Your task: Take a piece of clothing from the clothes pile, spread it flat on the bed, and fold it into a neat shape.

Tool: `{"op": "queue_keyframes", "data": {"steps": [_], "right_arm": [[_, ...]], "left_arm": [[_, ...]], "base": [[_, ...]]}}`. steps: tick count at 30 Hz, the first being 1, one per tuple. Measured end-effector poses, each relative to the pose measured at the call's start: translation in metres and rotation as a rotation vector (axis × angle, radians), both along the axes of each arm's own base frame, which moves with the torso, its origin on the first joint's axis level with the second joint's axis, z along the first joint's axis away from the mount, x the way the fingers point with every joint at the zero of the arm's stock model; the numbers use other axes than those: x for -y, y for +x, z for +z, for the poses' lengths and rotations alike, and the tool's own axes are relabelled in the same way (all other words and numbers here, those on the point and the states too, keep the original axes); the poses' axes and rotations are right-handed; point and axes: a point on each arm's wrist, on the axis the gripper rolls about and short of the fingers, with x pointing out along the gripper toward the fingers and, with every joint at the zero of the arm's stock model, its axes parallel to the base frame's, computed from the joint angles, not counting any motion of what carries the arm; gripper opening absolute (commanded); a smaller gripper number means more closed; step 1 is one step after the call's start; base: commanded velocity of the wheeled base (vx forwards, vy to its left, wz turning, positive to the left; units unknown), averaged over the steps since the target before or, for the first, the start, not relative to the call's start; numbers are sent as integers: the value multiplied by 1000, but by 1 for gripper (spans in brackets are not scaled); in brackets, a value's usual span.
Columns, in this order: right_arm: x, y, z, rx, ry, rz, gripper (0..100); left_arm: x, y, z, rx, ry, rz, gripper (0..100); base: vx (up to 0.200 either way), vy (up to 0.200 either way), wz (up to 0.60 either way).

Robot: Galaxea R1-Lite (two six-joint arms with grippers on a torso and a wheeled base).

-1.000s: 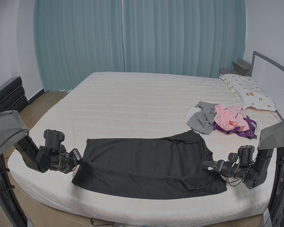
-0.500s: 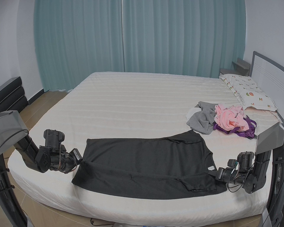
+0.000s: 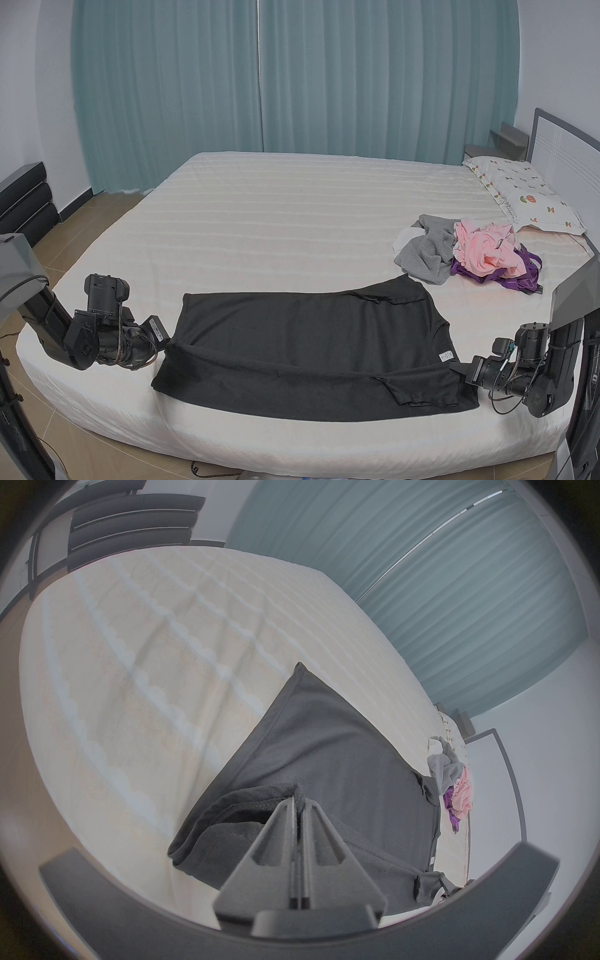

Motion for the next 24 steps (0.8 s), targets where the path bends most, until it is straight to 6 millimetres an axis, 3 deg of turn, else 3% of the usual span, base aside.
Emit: {"op": "queue_keyframes", "data": {"steps": [24], "right_arm": [[9, -39, 49, 69, 61, 11, 0]], "left_arm": [[-3, -35, 20, -7, 12, 4, 0]], "base": [[0, 0, 0]]}}
